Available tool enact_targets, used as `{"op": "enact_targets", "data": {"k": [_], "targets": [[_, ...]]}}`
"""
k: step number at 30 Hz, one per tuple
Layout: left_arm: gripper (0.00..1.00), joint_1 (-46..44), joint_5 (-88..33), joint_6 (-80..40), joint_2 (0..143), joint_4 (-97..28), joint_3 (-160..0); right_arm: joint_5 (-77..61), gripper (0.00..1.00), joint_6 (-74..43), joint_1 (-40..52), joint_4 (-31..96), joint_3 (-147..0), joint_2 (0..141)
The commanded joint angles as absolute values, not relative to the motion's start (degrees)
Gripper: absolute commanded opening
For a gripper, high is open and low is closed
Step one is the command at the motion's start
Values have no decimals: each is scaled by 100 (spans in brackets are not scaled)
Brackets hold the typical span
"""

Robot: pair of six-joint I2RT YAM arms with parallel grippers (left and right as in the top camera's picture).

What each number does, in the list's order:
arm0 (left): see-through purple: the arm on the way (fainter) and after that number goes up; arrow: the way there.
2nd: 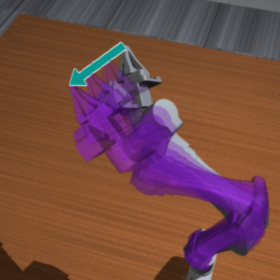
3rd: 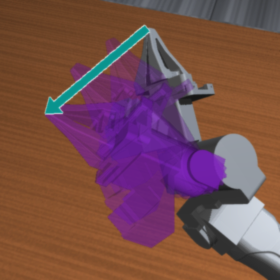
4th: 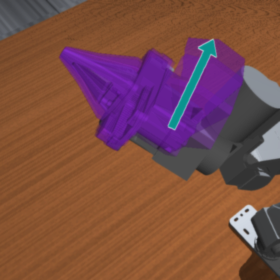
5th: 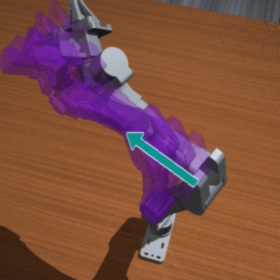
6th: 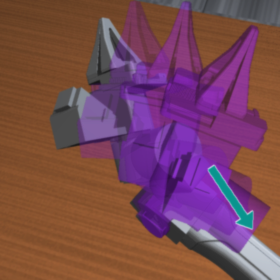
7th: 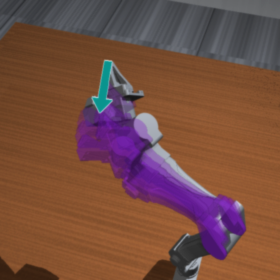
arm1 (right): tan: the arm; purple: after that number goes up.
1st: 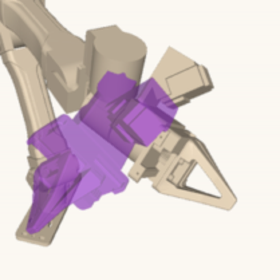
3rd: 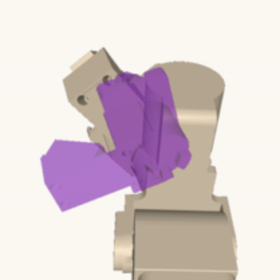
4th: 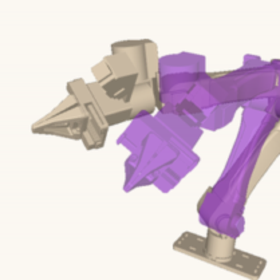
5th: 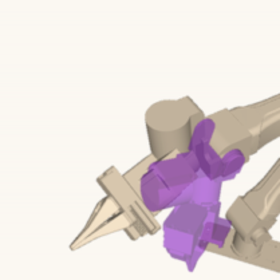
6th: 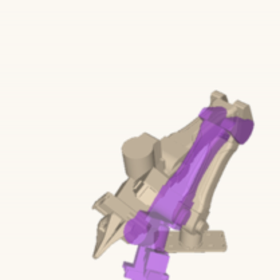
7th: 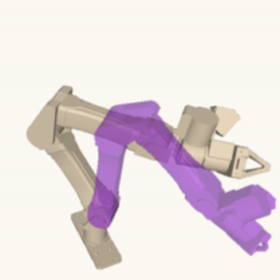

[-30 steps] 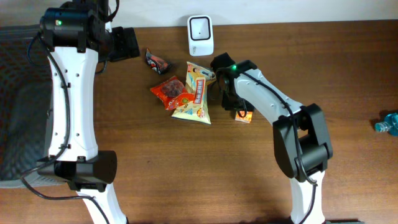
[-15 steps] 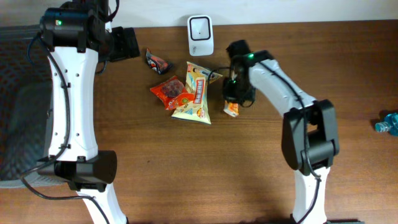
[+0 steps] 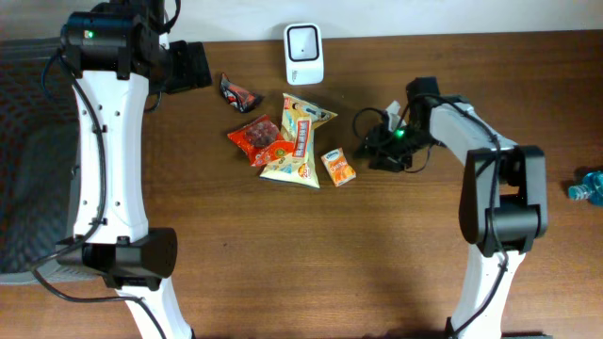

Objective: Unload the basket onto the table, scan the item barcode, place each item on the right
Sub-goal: 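Hold the orange box up to the white scanner with the right gripper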

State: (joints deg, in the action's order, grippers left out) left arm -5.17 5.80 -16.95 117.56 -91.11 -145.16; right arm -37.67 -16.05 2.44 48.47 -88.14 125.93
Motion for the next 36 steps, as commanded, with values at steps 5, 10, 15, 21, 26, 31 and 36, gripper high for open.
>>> {"op": "enact_targets", "data": {"k": [5,10,15,21,26,31,36], "targets": [[99,-519,539,-1730,11762,-9120,-14516,-3376,74,-727,440,5719,-9319,12184],[99,-519,539,-1730,11762,-9120,-14516,-2261,80,-622,1358,4923,-9286,12512],[99,-519,539,-1732,11762,-9120,-14516,-2095,50,-646,1503,4866,-9279,12742],[99,-519,539,-1730,11762,-9120,-14518,-2169,4,-1046,1496,4923,-9279,12794],[99,-519,539,-1730,11762,-9120,-14516,-5127,4,-1057,1262,3938,-9314,12744],[99,-519,539,-1730,11762,-9120,-14516,-7529,4,-2482,908,1361,-9360,12744],[99,-519,539,-1730,11762,-9120,-14516,-8335,4,-2956,923,309,-9360,12744]]}}
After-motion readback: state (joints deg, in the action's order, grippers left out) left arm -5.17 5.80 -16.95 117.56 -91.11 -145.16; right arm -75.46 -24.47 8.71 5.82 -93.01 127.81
